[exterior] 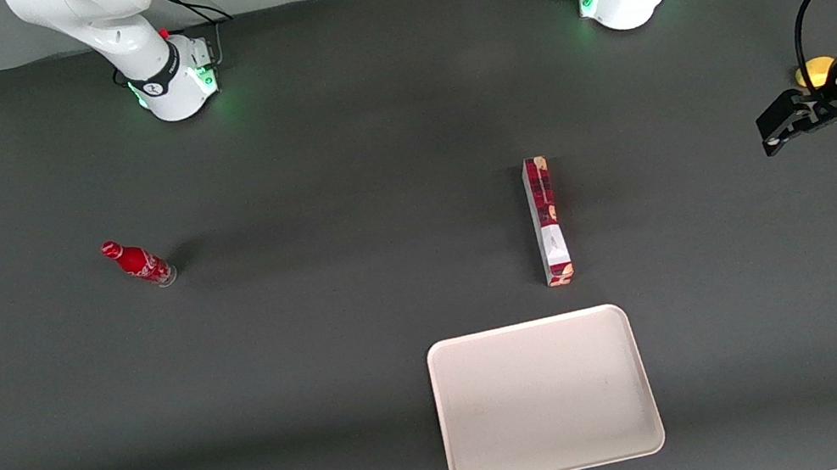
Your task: Place red cookie box on tray
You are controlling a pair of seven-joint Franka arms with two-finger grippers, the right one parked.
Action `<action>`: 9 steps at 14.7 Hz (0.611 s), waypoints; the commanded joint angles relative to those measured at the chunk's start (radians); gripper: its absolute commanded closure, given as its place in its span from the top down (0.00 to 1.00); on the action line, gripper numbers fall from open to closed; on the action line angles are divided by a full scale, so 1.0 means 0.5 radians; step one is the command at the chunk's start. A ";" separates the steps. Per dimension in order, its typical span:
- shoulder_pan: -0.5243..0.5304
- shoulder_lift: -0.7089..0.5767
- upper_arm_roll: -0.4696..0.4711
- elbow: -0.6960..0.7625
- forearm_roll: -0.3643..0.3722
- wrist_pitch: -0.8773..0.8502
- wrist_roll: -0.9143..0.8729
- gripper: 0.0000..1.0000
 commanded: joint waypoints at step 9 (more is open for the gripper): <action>-0.052 0.006 -0.234 -0.198 -0.012 -0.125 -0.333 1.00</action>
